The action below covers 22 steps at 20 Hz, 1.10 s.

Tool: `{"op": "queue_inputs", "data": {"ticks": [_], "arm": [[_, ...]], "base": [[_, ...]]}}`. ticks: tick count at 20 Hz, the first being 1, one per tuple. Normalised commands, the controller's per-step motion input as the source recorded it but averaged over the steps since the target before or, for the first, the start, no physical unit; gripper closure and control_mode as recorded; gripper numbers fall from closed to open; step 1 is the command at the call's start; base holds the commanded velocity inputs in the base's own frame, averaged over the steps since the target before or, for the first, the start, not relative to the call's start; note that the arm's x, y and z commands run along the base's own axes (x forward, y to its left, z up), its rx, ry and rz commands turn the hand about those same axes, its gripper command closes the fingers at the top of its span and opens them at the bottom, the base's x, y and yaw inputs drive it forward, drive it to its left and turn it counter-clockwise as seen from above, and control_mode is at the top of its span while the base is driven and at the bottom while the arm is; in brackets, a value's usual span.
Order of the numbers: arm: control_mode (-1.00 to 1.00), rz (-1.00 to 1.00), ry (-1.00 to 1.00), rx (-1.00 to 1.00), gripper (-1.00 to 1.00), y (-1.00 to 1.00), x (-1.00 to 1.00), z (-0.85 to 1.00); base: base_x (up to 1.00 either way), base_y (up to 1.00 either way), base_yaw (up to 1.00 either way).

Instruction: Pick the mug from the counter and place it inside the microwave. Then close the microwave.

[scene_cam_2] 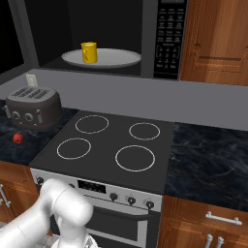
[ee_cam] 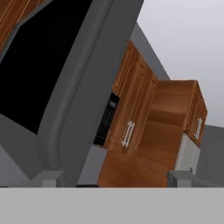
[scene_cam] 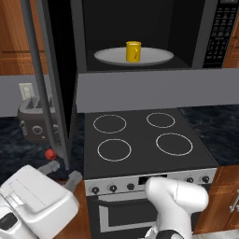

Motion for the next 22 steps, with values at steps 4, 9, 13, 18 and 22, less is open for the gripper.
{"op": "queue_inputs", "data": {"ticks": [4, 9, 13, 18, 22], "arm": [[-1.00, 0.00, -0.06, 0.00, -1.00, 0.40, -0.18, 0.00], [-1.00, 0.00, -0.01, 0.00, -1.00, 0.33, 0.25, -0.11], [-1.00, 0.00, 0.00, 0.00, -1.00, 0.21, 0.59, -0.27], [-1.00, 0.00, 0.00, 0.00, -1.00, 0.30, 0.46, -0.18], [-1.00, 0.00, 0.00, 0.00, -1.00, 0.27, 0.42, -0.18]], "base": [[0.00, 0.00, 0.00], [0.00, 0.00, 0.00], [0.00, 0.00, 0.00], [0.00, 0.00, 0.00], [0.00, 0.00, 0.00]]}}
